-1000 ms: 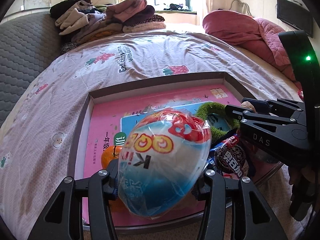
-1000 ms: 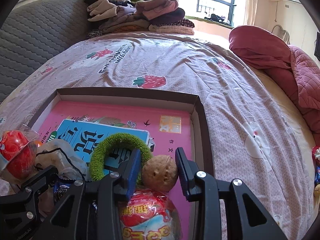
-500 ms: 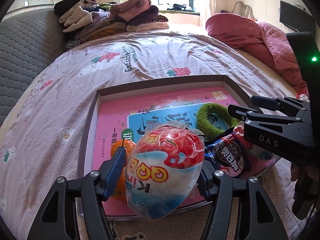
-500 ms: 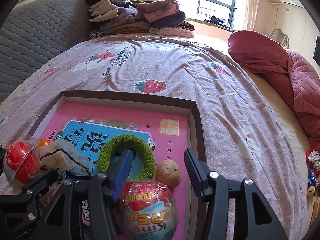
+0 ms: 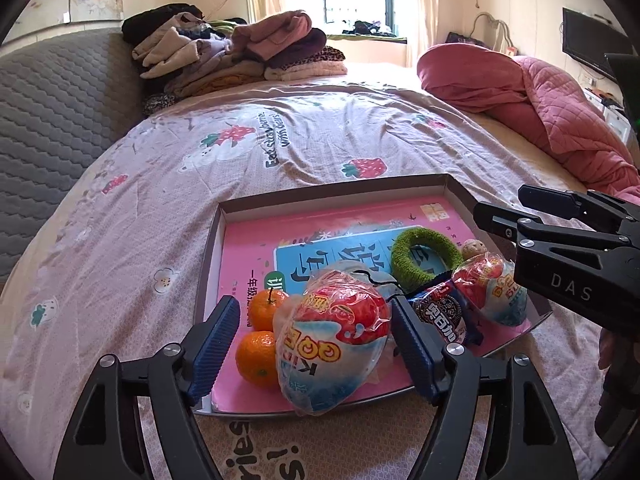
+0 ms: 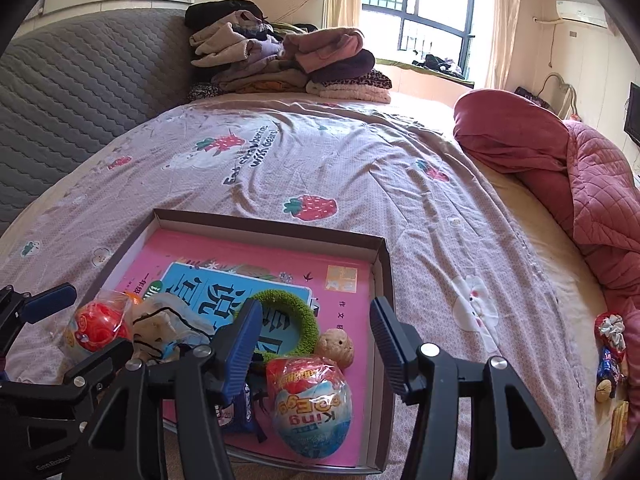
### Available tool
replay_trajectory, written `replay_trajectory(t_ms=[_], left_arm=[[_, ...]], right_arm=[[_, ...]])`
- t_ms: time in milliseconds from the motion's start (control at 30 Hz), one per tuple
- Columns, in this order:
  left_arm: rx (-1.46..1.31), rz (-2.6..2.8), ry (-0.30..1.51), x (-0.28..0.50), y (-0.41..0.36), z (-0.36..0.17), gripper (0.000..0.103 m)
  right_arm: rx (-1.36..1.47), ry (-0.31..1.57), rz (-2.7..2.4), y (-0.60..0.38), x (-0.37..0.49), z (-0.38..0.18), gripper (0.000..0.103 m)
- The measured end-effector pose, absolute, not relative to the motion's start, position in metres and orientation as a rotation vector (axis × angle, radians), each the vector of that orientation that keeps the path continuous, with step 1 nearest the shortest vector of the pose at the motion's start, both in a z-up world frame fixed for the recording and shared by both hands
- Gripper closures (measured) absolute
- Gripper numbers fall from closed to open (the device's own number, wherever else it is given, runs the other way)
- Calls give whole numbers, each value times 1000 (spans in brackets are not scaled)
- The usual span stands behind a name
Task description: Organize objects
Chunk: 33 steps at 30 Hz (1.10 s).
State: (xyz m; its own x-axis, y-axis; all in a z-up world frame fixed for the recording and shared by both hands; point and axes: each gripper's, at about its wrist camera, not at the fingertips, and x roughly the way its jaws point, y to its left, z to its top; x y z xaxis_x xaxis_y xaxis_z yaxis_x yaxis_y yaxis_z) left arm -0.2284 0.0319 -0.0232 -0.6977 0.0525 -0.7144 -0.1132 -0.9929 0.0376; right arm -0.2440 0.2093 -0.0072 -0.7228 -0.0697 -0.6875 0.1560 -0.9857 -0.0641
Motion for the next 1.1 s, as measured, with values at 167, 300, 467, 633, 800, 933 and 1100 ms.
replay_trajectory(t_ms=[167,300,467,633,800,933,1100], left_arm=[[-1158,2849,121,-218,27,-10,25],[-1150,2854,85,-212,22,0,24],[-1137,2865,55,-203,17,9,24],[-1129,2879,39,-193,13,17,24],[-1117,2906,45,-179,10,25,24],[-1104,2917,31,-166,5,31,24],[-1100,2936,28,-152,1,35,24]], right_arm=[[1068,161,-2809,206,-232,7,45],[1027,132,-2827,207,-220,17,42],[1017,98,-2822,209,-207,26,38],[1000,119,-2834,210,-190,33,37],[996,117,-2830,209,-173,38,37],[982,120,-2830,206,-160,42,37],[963,96,-2840,207,-146,47,36]])
